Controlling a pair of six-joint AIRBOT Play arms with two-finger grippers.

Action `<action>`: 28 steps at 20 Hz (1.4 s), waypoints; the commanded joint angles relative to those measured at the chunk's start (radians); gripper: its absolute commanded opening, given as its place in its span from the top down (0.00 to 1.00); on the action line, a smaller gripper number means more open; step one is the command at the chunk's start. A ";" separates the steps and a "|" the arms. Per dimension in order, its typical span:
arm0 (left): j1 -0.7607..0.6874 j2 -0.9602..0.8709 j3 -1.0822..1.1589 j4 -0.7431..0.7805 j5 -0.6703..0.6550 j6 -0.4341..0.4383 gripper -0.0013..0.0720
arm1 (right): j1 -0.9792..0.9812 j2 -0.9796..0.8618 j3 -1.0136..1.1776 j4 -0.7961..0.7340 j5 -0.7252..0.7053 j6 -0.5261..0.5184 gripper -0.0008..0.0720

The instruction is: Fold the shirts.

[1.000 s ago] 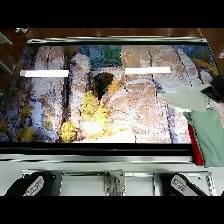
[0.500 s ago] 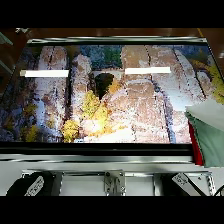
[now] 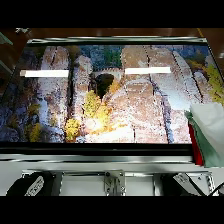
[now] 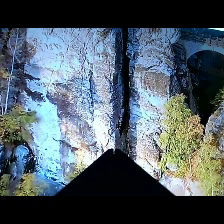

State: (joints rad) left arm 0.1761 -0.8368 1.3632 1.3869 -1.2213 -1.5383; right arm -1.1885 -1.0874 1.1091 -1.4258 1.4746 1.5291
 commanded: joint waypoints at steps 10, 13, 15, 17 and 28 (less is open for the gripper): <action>0.000 -0.017 0.001 -0.064 -0.003 0.047 0.93 | -0.037 0.091 -0.208 -0.056 -0.097 0.074 0.26; -0.045 -0.079 0.001 -0.112 -0.003 0.091 0.93 | -0.022 0.168 -0.076 0.123 -0.261 0.046 0.32; -0.139 -0.153 0.001 -0.102 0.009 0.142 0.93 | 0.059 0.195 -0.003 0.367 -0.402 -0.092 0.31; -0.287 -0.234 0.020 0.014 0.037 0.101 0.93 | 0.229 0.204 0.032 0.484 -0.455 -0.211 0.31; -0.617 -0.589 0.132 0.203 -0.118 -0.039 0.23 | 0.882 0.004 0.009 0.163 -0.129 -0.070 0.04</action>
State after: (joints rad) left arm -0.4145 -1.3884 1.4868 1.5974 -1.3655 -1.5391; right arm -0.3939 -1.0515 1.1187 -1.2407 1.3140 1.4471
